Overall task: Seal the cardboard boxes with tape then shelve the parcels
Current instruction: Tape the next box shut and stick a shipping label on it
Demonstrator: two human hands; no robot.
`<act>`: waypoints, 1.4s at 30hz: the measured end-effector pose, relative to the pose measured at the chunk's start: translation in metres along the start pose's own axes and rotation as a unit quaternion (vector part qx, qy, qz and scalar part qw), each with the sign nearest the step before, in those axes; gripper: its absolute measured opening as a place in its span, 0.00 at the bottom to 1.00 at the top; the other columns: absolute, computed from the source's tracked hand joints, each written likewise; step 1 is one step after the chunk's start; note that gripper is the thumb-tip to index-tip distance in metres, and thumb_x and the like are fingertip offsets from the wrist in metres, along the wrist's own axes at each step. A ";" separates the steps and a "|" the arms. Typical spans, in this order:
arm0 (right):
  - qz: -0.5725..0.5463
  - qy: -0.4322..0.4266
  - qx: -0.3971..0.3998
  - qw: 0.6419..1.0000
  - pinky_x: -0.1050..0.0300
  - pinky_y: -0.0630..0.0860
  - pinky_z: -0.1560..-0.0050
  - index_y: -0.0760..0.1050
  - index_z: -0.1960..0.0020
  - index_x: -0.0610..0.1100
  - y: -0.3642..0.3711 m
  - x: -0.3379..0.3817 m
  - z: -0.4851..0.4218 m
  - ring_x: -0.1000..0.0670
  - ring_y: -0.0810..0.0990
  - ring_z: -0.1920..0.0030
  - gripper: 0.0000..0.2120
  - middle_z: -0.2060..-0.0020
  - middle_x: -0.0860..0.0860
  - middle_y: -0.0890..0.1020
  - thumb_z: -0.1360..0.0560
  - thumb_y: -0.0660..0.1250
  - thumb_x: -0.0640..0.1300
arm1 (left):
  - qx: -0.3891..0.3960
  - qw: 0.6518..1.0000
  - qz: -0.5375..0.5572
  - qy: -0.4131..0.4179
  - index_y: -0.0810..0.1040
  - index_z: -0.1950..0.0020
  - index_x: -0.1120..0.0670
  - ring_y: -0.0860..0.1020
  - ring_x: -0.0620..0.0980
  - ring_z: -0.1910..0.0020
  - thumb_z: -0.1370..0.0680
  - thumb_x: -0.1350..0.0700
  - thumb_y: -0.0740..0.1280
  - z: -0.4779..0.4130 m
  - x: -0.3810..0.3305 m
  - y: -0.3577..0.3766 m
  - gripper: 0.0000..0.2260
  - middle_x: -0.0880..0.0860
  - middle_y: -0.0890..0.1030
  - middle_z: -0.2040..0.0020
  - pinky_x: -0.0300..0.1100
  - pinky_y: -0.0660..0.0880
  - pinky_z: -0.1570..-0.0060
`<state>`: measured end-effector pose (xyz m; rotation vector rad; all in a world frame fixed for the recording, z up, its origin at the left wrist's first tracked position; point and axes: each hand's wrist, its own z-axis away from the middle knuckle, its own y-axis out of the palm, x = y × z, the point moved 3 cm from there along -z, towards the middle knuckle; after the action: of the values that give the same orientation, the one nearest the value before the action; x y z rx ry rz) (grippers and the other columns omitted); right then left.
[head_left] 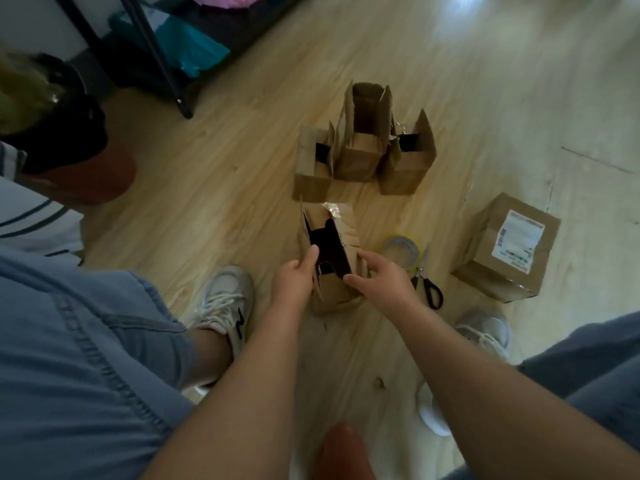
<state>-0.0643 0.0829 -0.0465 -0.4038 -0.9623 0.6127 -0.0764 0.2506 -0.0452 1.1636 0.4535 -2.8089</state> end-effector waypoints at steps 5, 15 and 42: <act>-0.013 -0.004 0.031 0.999 0.59 0.69 0.44 0.68 0.25 0.59 0.003 -0.003 -0.005 0.50 0.74 0.32 0.27 0.30 0.51 0.75 0.23 0.70 0.53 | -0.004 1.000 0.025 0.012 0.77 0.33 0.52 0.79 0.53 0.42 0.21 0.46 0.67 -0.010 0.004 0.000 0.19 0.52 0.81 0.39 0.54 0.75 0.37; -0.018 -0.008 0.033 0.999 0.65 0.70 0.56 0.64 0.24 0.61 0.012 -0.012 0.000 0.55 0.75 0.45 0.30 0.30 0.50 0.74 0.22 0.69 0.45 | -0.022 1.000 -0.016 -0.011 0.76 0.35 0.55 0.80 0.55 0.43 0.27 0.56 0.75 -0.026 0.028 0.006 0.22 0.55 0.81 0.41 0.55 0.76 0.40; -0.031 0.031 0.038 0.998 0.47 0.79 0.41 0.60 0.25 0.47 0.015 -0.015 0.003 0.46 0.75 0.37 0.41 0.33 0.49 0.72 0.32 0.75 0.40 | 0.015 0.973 0.176 -0.147 0.71 0.67 0.60 0.73 0.54 0.59 0.32 0.75 0.59 -0.024 0.030 -0.012 0.11 0.55 0.74 0.59 0.42 0.72 0.62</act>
<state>-0.0781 0.0847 -0.0630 -0.3236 -0.8860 0.5752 -0.0837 0.2705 -0.0794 0.7244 0.1633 -2.6160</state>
